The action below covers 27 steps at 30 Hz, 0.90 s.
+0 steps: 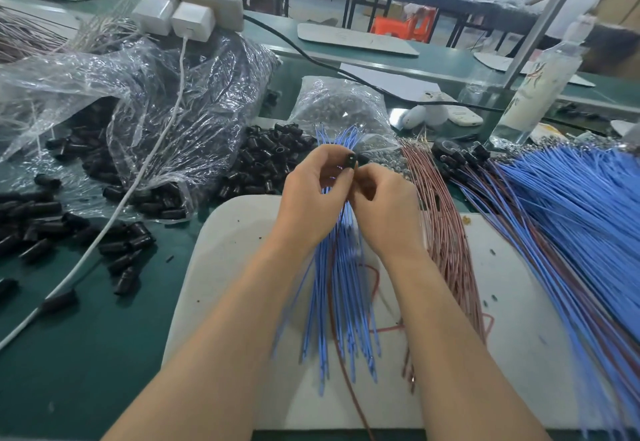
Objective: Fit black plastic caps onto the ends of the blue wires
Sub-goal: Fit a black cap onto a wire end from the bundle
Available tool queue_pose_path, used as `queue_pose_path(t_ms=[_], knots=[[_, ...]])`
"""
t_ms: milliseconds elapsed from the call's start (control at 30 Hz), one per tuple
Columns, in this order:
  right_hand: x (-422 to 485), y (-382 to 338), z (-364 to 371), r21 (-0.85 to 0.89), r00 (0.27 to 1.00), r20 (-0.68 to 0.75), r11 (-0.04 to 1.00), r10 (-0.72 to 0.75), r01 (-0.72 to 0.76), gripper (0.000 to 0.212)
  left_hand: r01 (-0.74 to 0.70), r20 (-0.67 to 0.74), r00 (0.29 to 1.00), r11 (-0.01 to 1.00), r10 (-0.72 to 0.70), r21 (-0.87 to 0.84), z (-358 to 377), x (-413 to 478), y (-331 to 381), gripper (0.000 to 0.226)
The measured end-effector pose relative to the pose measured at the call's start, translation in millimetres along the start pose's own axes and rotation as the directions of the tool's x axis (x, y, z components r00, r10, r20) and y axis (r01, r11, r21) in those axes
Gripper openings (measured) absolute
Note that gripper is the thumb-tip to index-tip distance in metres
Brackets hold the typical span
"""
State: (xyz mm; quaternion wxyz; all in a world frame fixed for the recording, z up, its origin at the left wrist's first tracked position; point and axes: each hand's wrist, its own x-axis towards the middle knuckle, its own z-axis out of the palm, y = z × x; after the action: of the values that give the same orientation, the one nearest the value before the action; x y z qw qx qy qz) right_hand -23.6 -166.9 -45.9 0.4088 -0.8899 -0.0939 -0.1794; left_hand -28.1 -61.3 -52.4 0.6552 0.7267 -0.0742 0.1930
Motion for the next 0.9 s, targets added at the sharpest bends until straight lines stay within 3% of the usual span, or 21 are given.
queue_pose_path(t_ms=[300,733,900], knots=[[-1.1,2.5,-0.8,-0.001,0.997,-0.030,0.998,-0.066,0.066,0.012,-0.057,0.060,0.997,0.998,0.057,-0.010,0.3,-1.7,-0.9,0.023],[0.1,5.0,-2.1,-0.044,0.995,-0.036,0.994,-0.098,0.096,0.008,-0.026,0.087,0.996,1.000,0.028,-0.014,0.4,-5.5,5.0,0.024],[-0.4,6.2,1.2,-0.011,0.994,-0.045,0.995,-0.097,0.097,0.016,0.023,0.063,0.998,0.997,-0.018,-0.078,-0.2,-7.2,7.4,0.024]])
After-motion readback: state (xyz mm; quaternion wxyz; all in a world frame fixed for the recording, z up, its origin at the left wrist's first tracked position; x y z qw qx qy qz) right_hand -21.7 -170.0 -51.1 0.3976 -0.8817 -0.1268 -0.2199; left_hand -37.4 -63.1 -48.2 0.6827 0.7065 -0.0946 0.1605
